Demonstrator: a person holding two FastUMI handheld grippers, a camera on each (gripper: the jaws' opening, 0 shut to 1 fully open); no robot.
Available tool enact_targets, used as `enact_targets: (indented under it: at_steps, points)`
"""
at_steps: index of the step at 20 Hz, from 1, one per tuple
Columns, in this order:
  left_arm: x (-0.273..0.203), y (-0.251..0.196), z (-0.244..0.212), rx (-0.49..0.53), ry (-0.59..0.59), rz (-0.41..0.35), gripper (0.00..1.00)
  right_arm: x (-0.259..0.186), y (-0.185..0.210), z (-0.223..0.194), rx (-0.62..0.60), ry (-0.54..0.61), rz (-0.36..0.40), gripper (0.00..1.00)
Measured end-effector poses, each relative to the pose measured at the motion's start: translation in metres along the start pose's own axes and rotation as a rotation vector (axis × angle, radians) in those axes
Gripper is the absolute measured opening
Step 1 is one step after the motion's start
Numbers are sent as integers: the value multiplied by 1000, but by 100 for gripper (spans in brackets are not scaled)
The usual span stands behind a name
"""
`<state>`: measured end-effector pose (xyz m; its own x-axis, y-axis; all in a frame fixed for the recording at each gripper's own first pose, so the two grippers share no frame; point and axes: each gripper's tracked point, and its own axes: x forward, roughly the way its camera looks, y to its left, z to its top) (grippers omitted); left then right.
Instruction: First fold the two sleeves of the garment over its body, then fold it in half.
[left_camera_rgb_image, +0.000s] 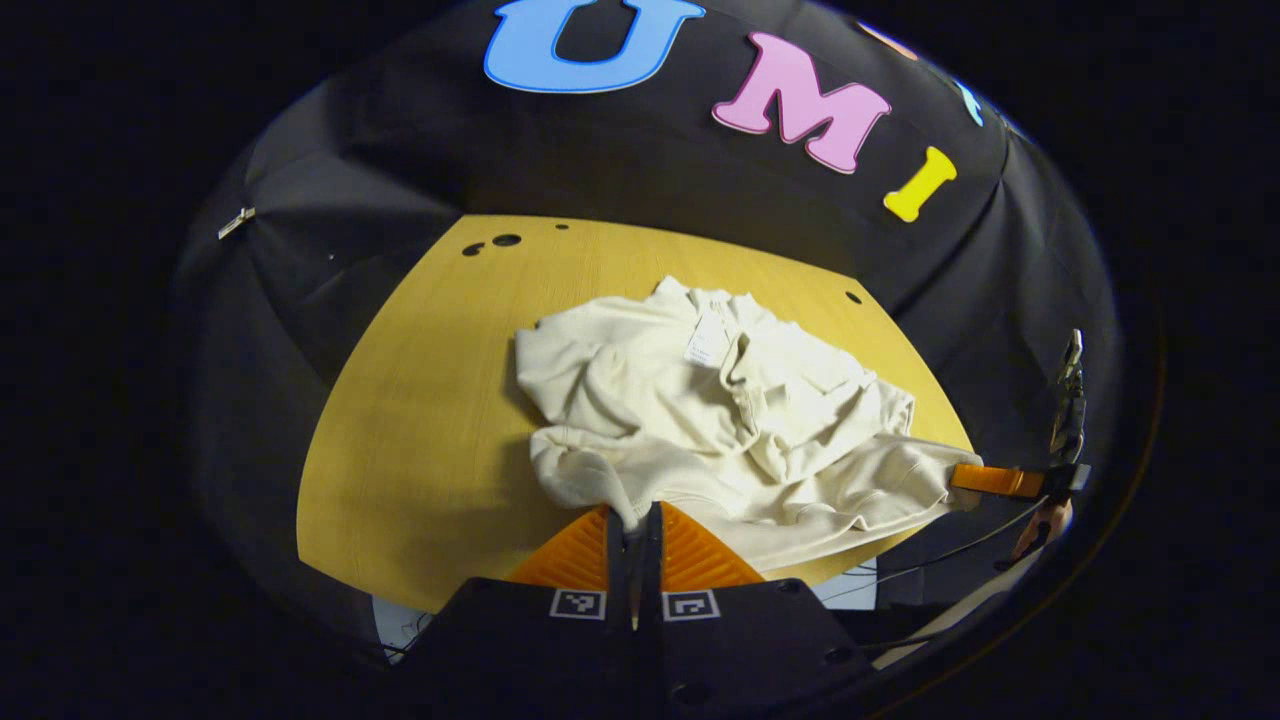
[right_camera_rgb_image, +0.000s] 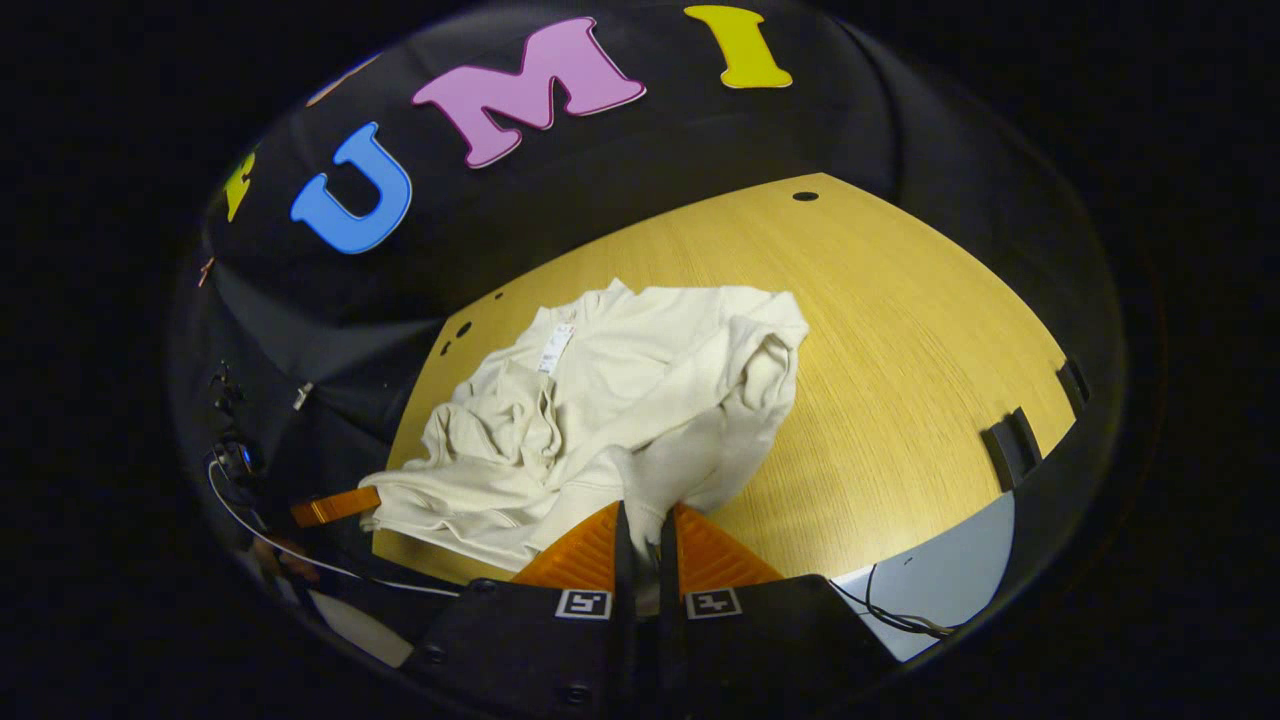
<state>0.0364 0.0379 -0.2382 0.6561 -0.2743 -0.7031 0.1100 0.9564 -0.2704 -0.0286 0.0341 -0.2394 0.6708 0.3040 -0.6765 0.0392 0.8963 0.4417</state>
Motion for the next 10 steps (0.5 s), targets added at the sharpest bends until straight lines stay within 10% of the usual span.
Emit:
enact_targets:
  at_steps: [10]
  points:
    - [55, 3, 79, -43, -105, 16, 6, 63, 11, 82, 50, -121, 14, 12]
